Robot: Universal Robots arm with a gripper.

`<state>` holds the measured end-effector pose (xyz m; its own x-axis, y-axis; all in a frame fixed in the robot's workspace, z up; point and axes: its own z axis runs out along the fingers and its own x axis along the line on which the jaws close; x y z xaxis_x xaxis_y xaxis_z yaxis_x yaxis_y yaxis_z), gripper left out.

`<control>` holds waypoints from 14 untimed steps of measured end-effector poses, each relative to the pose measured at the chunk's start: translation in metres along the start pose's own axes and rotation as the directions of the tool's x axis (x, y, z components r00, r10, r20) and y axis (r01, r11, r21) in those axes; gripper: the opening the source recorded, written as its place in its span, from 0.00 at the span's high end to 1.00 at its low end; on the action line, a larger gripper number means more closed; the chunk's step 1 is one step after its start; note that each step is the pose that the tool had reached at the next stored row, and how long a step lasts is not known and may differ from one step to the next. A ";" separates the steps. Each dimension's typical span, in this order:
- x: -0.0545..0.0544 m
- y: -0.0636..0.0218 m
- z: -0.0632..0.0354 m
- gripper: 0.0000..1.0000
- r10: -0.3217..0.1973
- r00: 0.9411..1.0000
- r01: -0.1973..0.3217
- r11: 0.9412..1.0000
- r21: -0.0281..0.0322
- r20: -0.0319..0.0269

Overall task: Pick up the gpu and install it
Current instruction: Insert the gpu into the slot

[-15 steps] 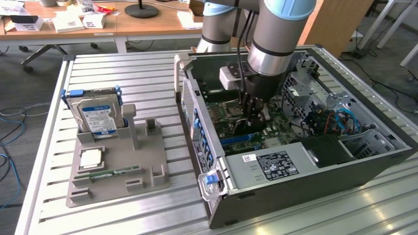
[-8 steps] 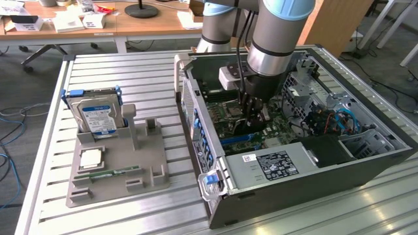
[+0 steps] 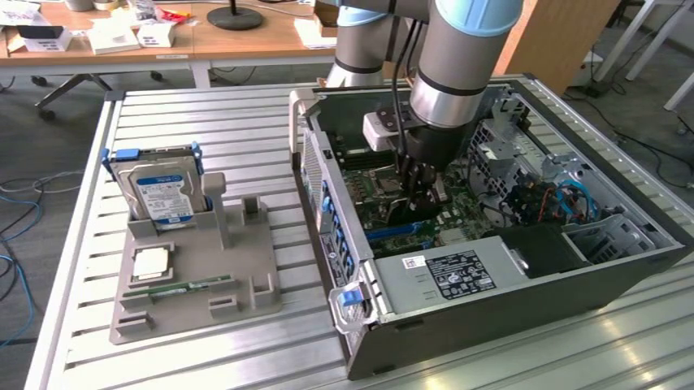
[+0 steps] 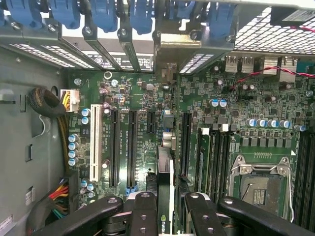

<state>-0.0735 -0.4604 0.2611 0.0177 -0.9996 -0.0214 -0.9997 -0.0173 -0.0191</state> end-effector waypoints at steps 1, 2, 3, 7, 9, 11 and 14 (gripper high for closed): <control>0.000 0.0000 0.0000 0.74 0.000 1.000 0.000 1.000 0.000 0.000; 0.000 0.0004 0.0002 0.74 0.000 1.000 0.000 1.000 0.000 0.000; 0.000 0.0009 0.0004 0.74 0.000 1.000 0.000 1.000 0.000 0.000; 0.000 0.0014 0.0017 0.74 0.000 1.000 0.000 1.000 0.000 0.001; 0.000 0.0016 0.0032 0.74 0.000 1.000 0.000 1.000 0.000 0.000; 0.000 0.0018 0.0033 0.74 0.000 1.000 0.000 1.000 0.000 0.000; 0.000 0.0030 0.0043 0.74 0.000 1.000 0.000 1.000 0.000 0.000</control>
<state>-0.0764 -0.4604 0.2567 0.0176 -0.9996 -0.0216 -0.9997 -0.0172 -0.0192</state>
